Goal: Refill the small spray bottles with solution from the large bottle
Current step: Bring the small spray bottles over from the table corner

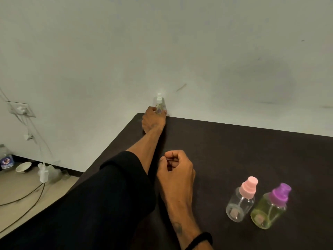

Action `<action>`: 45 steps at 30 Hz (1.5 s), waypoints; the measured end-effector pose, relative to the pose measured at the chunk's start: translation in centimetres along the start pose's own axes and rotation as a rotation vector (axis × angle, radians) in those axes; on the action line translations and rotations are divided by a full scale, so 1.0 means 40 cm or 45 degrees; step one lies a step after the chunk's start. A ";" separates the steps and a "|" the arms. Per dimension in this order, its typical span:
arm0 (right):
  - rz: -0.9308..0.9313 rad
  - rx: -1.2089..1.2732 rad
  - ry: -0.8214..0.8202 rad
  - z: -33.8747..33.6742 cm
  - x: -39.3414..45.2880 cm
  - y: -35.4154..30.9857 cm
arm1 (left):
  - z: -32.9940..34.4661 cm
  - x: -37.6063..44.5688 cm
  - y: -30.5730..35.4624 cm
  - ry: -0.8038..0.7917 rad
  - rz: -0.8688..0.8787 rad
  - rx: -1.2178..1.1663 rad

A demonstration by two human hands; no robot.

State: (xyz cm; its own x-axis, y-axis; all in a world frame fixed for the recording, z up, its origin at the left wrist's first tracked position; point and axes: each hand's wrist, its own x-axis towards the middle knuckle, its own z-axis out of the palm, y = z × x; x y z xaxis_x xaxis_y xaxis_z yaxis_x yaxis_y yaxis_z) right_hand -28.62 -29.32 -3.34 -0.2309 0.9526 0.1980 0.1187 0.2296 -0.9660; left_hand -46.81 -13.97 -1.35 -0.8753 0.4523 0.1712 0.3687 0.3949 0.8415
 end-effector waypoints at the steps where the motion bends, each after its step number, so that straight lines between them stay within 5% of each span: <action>1: -0.003 0.013 0.004 -0.002 -0.001 -0.002 | 0.000 -0.001 -0.003 -0.011 0.008 -0.030; 12: -0.233 0.205 0.073 -0.059 -0.040 -0.107 | -0.181 -0.280 -0.074 -0.327 0.239 -0.290; 20: -0.529 0.181 0.005 -0.282 -0.204 -0.201 | -0.313 -0.594 -0.081 -0.618 0.380 -0.339; 26: -0.634 0.157 0.299 -0.495 -0.254 -0.193 | -0.304 -0.726 -0.078 -0.723 0.445 -0.364; 32: -0.479 0.087 0.433 -0.614 -0.217 -0.088 | -0.308 -0.756 -0.077 -0.729 0.502 -0.244; 40: -0.117 -0.056 0.000 -0.649 -0.153 0.035 | -0.307 -0.754 -0.077 -0.692 0.533 -0.297; 45: -0.115 -0.305 -0.161 -0.635 -0.126 0.054 | -0.350 -0.827 -0.050 -0.016 0.727 -0.587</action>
State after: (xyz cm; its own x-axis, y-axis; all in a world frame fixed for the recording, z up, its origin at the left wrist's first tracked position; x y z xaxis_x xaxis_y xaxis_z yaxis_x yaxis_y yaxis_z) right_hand -2.68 -28.57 -2.20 -0.3675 0.8972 0.2449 0.3139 0.3675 -0.8755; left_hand -22.98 -40.91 -1.50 -0.5815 0.4973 0.6438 0.5944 -0.2806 0.7536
